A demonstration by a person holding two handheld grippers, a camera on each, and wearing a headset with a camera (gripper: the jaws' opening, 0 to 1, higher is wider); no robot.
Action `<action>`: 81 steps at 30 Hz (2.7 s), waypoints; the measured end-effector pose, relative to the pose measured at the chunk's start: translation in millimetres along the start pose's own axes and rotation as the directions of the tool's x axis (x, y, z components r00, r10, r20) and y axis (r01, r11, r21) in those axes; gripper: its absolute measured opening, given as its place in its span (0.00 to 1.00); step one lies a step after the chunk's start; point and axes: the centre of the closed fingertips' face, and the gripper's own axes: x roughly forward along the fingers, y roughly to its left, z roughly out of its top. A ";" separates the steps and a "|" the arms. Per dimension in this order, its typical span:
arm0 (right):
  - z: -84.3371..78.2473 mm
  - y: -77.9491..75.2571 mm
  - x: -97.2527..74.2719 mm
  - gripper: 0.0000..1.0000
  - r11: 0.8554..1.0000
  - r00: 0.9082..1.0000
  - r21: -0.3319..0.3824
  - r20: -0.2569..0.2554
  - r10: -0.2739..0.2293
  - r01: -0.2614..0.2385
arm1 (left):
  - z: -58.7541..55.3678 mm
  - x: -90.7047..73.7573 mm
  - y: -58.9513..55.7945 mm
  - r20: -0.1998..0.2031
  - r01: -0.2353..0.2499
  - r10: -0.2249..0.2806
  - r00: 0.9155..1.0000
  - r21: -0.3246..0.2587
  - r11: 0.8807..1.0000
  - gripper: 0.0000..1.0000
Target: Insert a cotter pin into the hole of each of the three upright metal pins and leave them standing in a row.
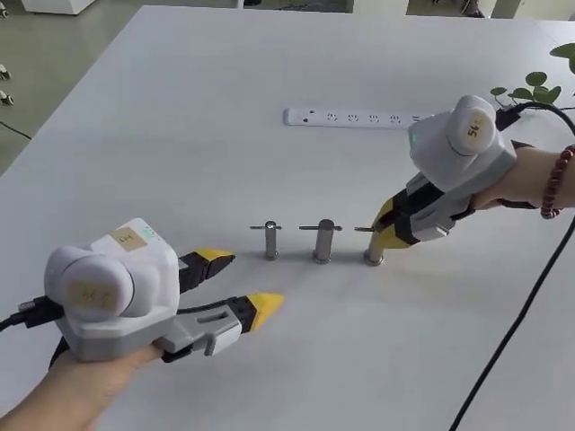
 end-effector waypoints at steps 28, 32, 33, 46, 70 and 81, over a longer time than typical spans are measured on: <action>14.0 -1.1 -11.5 0.25 0.998 0.998 0.059 0.048 -0.034 0.031 | 2.7 0.9 5.5 -0.016 -0.012 0.012 1.000 -0.003 1.000 0.45; 18.1 -2.1 -17.7 0.31 0.988 0.993 0.137 0.083 -0.086 0.074 | 3.9 1.1 9.2 -0.028 -0.026 0.026 0.999 0.010 1.000 0.47; 17.1 -0.5 -19.9 0.32 0.980 0.991 0.179 0.085 -0.099 0.083 | 4.5 1.3 10.0 -0.031 -0.029 0.030 0.999 0.008 1.000 0.48; 17.7 13.1 -30.5 0.52 0.879 0.953 0.437 0.132 -0.271 0.189 | 20.2 7.0 21.4 -0.029 -0.078 0.077 0.997 -0.042 0.996 0.53; 12.2 42.6 -26.6 0.72 0.714 0.873 0.641 0.137 -0.468 0.283 | 25.8 2.2 15.8 -0.056 -0.167 0.163 0.985 -0.071 0.983 0.80; 21.0 54.0 -25.1 0.84 0.719 0.852 0.624 0.157 -0.500 0.306 | 25.1 0.5 15.0 -0.042 -0.174 0.170 0.984 -0.111 0.978 0.87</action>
